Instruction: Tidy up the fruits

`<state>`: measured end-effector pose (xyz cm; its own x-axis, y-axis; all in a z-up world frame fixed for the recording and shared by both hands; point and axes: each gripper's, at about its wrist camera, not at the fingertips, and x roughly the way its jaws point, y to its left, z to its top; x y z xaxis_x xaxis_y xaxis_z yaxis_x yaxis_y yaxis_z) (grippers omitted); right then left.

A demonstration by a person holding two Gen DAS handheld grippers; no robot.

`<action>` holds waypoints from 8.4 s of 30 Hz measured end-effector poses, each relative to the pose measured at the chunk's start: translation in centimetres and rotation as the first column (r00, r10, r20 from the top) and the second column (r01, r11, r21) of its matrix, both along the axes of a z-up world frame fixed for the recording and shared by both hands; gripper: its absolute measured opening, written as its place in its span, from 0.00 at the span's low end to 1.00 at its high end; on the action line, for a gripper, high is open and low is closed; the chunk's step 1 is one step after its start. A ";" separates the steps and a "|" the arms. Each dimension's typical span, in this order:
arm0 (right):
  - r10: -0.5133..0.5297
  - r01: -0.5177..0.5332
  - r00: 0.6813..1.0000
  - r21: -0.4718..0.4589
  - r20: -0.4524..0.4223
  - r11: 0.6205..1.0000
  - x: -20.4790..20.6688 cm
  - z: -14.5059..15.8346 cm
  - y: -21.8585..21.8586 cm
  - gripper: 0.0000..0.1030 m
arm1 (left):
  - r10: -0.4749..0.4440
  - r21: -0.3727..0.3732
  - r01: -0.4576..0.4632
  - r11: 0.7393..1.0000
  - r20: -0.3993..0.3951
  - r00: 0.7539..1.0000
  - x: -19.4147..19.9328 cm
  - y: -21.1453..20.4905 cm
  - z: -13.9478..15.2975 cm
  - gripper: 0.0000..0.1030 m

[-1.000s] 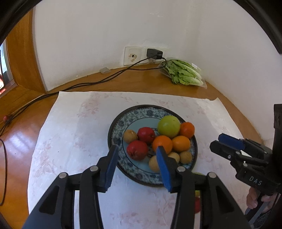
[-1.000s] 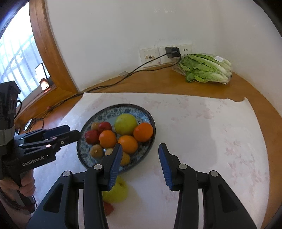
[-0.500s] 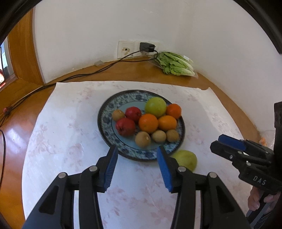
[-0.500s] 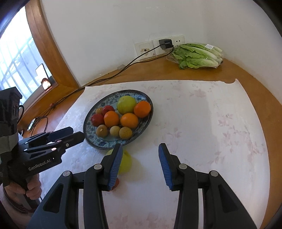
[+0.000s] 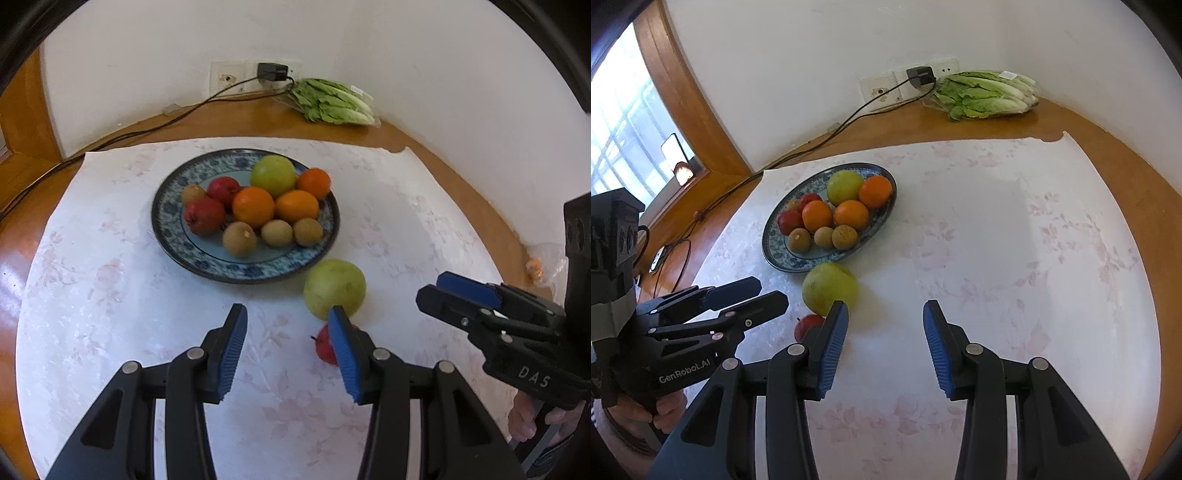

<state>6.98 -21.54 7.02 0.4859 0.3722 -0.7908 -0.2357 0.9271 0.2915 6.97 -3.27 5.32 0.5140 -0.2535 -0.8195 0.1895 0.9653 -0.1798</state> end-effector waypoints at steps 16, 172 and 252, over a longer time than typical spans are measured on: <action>-0.027 0.028 0.999 0.026 -0.023 0.999 -0.3 -0.9 -1.4 0.42 | -0.025 0.009 0.025 1.000 -0.009 1.000 -0.8 -1.9 -0.9 0.48; 0.043 -0.041 0.999 -0.084 0.030 0.996 2.1 -1.9 4.1 0.68 | 0.168 0.056 -0.169 0.984 0.023 0.986 0.8 5.0 -0.9 0.70; 0.017 -0.011 0.999 -0.178 0.034 0.984 1.9 -4.0 4.7 0.71 | 0.159 0.120 -0.159 0.980 0.005 0.987 1.5 4.0 -3.3 0.74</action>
